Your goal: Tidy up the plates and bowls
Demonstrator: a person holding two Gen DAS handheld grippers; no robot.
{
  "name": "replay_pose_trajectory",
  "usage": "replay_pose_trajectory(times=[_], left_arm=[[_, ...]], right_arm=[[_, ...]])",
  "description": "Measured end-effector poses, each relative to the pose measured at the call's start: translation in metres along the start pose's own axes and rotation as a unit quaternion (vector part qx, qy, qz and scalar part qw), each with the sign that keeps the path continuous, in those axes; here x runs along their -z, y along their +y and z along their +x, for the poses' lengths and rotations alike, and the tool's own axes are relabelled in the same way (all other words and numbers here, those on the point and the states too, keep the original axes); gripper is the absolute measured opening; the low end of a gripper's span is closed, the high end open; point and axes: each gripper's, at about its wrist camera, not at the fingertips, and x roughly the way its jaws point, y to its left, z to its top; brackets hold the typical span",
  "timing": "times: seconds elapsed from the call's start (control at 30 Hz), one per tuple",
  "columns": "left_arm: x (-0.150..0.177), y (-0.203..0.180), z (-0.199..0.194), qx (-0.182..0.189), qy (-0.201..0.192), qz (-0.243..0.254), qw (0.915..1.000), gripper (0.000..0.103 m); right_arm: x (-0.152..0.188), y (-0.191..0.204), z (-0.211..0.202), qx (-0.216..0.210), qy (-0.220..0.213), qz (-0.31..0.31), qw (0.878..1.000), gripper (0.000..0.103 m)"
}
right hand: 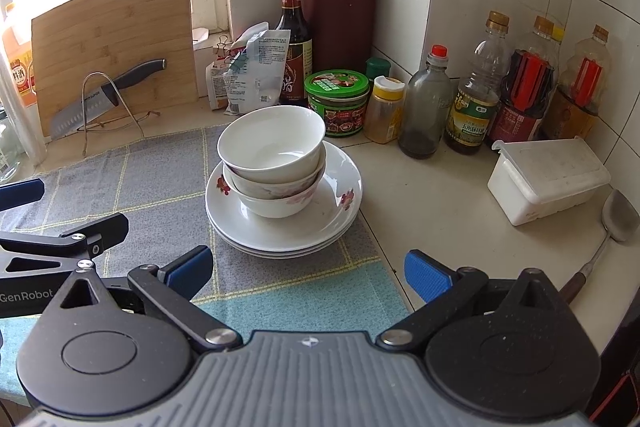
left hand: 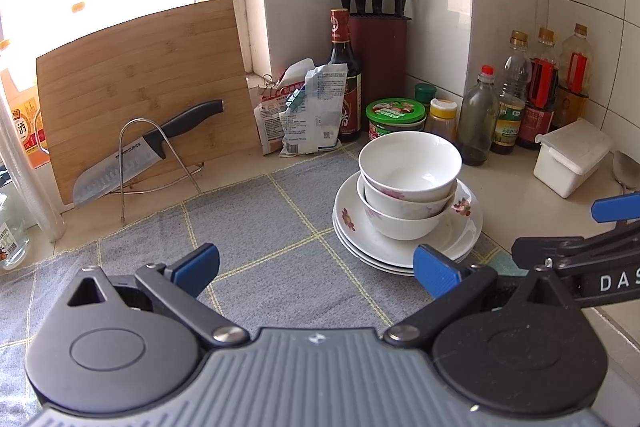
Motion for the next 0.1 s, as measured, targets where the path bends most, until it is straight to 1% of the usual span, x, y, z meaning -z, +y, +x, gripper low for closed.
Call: replay_pose_trajectory(times=[0.1], left_arm=[[0.0004, 0.0000, -0.0005, 0.001, -0.001, -0.001, 1.0000, 0.102]], right_arm=[[-0.0004, -0.0003, -0.0005, 0.000, -0.001, 0.000, 1.000, 0.103]])
